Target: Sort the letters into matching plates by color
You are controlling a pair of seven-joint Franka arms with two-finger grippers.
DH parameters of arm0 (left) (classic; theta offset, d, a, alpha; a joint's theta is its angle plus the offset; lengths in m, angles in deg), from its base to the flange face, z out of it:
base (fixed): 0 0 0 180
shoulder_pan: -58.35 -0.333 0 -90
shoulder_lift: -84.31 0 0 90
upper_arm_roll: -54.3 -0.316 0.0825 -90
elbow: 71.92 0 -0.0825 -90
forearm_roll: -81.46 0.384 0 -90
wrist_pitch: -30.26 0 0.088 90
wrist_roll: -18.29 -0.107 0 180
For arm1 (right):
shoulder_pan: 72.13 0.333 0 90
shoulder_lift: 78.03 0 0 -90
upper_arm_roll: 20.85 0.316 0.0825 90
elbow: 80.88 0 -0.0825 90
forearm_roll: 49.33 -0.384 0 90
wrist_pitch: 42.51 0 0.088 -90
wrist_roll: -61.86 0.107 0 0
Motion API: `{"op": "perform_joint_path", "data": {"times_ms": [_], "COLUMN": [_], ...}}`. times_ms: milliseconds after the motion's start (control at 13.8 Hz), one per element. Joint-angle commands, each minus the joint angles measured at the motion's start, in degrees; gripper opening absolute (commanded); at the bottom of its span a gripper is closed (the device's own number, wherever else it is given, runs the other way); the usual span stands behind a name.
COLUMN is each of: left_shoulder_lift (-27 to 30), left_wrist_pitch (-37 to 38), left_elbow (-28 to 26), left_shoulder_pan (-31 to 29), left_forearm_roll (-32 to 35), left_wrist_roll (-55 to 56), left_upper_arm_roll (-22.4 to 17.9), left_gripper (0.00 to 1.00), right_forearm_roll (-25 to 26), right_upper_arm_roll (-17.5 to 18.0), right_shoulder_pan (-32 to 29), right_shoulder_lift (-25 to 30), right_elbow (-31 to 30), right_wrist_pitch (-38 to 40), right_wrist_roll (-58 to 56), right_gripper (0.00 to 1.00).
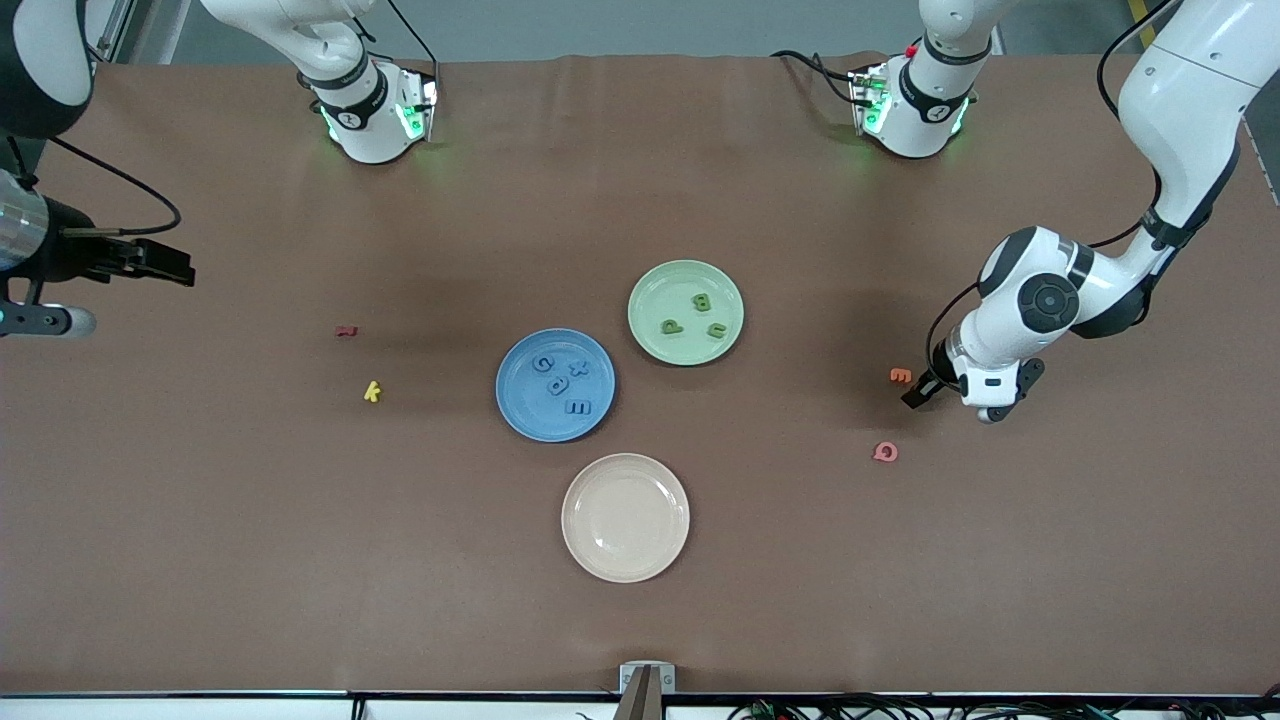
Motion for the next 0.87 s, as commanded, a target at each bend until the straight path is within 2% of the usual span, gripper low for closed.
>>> {"op": "perform_joint_path", "data": {"times_ms": [0,363,508,799], "left_shoulder_lift": [2.5,4.9,4.8,4.1], "left_wrist_pitch": [5.1,10.2,12.7,13.3], "left_elbow": [1.3,2.6,3.7,3.6], "left_shoulder_pan": [0.0,0.0,0.0,1.7], "left_forearm_roll": [1.5,1.5,1.4,1.4], "left_wrist_roll": [1.9,5.6,8.2,12.2], "left_upper_arm_roll": [2.5,8.8,12.7,18.7], "left_gripper": [0.00,0.00,0.00,0.00], "right_forearm_roll": [-0.9,-1.6,-1.9,-1.9], "right_upper_arm_roll": [4.7,5.6,5.5,5.4], "right_shoulder_pan": [-5.2,-5.6,-5.4,-5.5], "right_shoulder_lift": [0.2,-0.6,-1.3,-1.4], "right_elbow": [1.1,4.5,5.6,5.8], "right_wrist_pitch": [1.1,1.8,2.8,3.0], "right_wrist_roll": [-0.6,-0.4,-0.3,-0.2], "right_gripper": [1.00,1.00,1.00,1.00]}}
